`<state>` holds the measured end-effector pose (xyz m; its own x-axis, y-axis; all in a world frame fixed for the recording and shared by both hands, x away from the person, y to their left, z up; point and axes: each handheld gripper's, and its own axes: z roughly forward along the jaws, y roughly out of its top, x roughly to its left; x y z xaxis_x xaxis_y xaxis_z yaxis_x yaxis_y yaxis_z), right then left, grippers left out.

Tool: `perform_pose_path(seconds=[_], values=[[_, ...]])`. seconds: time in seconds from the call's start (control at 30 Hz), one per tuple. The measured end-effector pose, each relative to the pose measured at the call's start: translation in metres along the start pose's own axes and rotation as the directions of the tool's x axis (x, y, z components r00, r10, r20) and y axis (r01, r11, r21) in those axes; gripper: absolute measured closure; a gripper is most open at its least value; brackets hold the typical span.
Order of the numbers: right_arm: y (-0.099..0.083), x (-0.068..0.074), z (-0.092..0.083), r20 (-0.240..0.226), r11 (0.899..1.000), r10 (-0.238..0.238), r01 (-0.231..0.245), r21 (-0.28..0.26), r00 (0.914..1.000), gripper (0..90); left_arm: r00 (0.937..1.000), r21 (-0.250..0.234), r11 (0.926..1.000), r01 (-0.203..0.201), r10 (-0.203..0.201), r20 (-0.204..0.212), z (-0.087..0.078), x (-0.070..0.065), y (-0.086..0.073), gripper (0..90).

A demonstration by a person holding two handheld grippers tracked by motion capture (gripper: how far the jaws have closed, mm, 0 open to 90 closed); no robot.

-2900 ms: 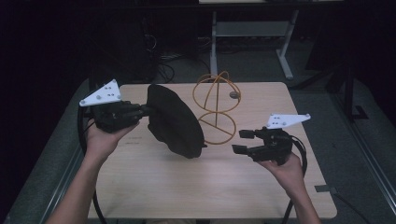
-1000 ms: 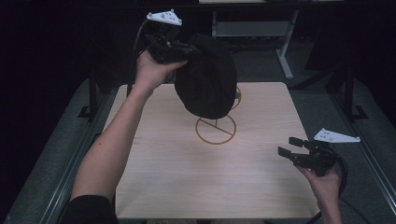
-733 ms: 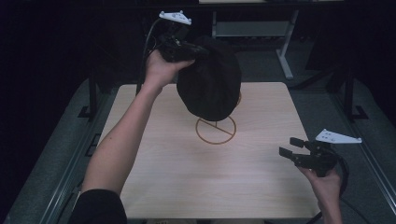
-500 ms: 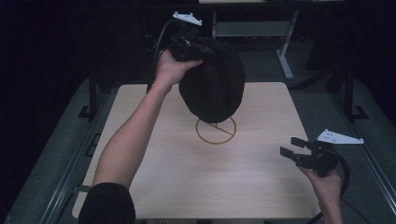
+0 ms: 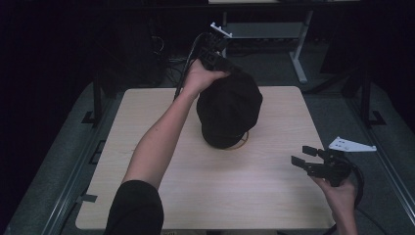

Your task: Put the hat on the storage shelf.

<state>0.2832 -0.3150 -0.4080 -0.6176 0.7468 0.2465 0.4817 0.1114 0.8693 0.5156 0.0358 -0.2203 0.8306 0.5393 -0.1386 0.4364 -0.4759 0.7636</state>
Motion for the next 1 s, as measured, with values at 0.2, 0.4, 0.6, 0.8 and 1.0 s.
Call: perform_pose_path(seconds=[0.2, 0.4, 0.6, 0.8, 1.0], values=[[-0.001, 0.001, 0.002, 0.004, 1.000, -0.002, 0.002, 0.009, 1.0000, 27.1, 0.9995, -0.017, 0.9994, -0.030, 0.031, 0.002, -0.009, -0.006, 0.001, 49.9], [-0.001, 0.002, 0.005, 0.010, 1.000, -0.005, 0.005, 0.022, 0.9999, 26.7, 0.9969, 0.007, 0.9971, -0.076, 0.076, -0.019, -0.012, -0.015, 0.000, 48.9], [-0.001, 0.002, 0.007, 0.008, 1.000, 0.000, 0.000, 0.028, 1.0000, 26.0, 0.9960, 0.015, 0.9962, -0.085, 0.086, -0.026, -0.014, -0.016, -0.002, 48.4], [-0.002, 0.001, 0.007, 0.021, 1.000, 0.001, -0.002, 0.022, 0.9998, 24.5, 0.9975, -0.001, 0.9976, -0.070, 0.070, -0.013, -0.019, -0.013, -0.006, 46.4], [-0.004, 0.000, 0.006, 0.035, 1.000, 0.007, -0.007, 0.012, 0.9994, 23.7, 0.9974, -0.014, 0.9975, -0.070, 0.070, -0.016, -0.025, -0.014, -0.008, 44.9]])
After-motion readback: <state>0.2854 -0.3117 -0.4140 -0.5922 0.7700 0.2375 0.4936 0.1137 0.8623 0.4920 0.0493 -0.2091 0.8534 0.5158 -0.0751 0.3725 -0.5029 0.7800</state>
